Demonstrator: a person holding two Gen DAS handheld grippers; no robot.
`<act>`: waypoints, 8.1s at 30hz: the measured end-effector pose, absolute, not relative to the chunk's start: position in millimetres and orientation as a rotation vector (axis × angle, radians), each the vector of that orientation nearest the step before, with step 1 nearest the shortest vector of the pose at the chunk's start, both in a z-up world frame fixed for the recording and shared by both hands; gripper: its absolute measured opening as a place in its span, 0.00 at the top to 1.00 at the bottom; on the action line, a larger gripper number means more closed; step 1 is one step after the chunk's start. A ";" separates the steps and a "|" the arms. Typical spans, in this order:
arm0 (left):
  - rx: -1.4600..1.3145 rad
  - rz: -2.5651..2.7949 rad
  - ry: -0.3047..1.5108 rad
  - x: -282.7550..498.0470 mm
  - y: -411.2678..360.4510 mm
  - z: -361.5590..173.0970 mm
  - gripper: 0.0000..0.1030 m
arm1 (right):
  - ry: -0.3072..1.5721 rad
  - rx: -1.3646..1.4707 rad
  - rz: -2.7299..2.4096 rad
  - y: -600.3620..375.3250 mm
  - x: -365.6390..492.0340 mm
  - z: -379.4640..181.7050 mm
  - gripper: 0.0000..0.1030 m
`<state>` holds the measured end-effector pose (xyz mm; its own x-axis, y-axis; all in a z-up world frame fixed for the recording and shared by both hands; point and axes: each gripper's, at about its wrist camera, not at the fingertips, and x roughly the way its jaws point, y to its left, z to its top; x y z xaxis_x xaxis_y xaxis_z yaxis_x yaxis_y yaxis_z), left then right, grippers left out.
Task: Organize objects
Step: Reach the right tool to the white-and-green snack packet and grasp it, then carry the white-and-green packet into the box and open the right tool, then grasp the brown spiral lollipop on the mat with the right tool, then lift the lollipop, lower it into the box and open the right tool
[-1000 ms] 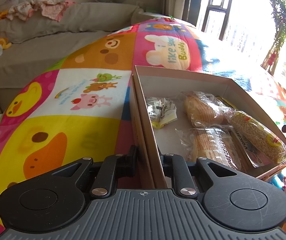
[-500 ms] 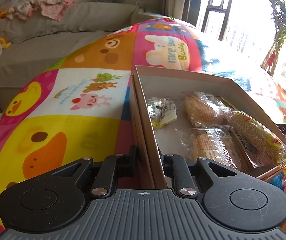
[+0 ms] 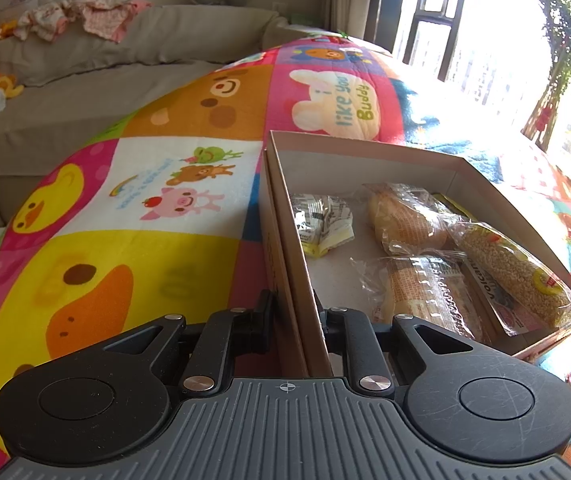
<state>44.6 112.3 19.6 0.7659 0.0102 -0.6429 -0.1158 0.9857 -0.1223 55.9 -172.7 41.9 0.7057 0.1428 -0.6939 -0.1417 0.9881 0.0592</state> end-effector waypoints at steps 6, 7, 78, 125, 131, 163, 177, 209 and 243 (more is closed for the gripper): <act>-0.157 0.070 0.696 45.0 112.4 19.7 0.83 | 0.806 0.007 0.202 -158.9 1.7 44.2 0.33; -0.156 0.070 0.696 45.1 112.4 19.7 0.83 | 0.813 0.009 0.206 -155.8 -4.4 42.5 0.33; -0.158 0.045 0.707 41.7 113.8 23.1 0.81 | 0.862 0.039 0.522 38.8 132.8 83.0 0.48; -0.169 0.047 0.695 42.7 115.3 20.7 0.82 | 0.822 -0.049 0.123 -133.3 31.2 14.6 0.32; -0.168 0.047 0.695 42.7 115.2 20.6 0.82 | 0.812 -0.057 0.139 -136.1 18.0 18.1 0.53; -0.163 0.048 0.698 41.5 116.0 19.4 0.82 | 0.809 -0.105 0.207 -145.9 -71.9 20.8 0.25; -0.161 0.041 0.696 37.2 119.2 19.0 0.82 | 0.805 -0.116 0.316 -114.6 -67.8 28.1 0.51; -0.158 0.044 0.697 34.4 118.0 20.4 0.81 | 0.717 -0.106 0.444 -15.1 75.8 88.0 0.50; -0.162 0.040 0.701 41.7 112.3 21.7 0.81 | 0.802 -0.121 0.408 -38.0 49.3 62.4 0.66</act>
<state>41.7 112.2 21.7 0.7639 -0.0173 -0.6451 -0.0914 0.9867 -0.1347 49.3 -38.0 62.4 0.6218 0.3090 -0.7196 -0.3996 0.9155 0.0478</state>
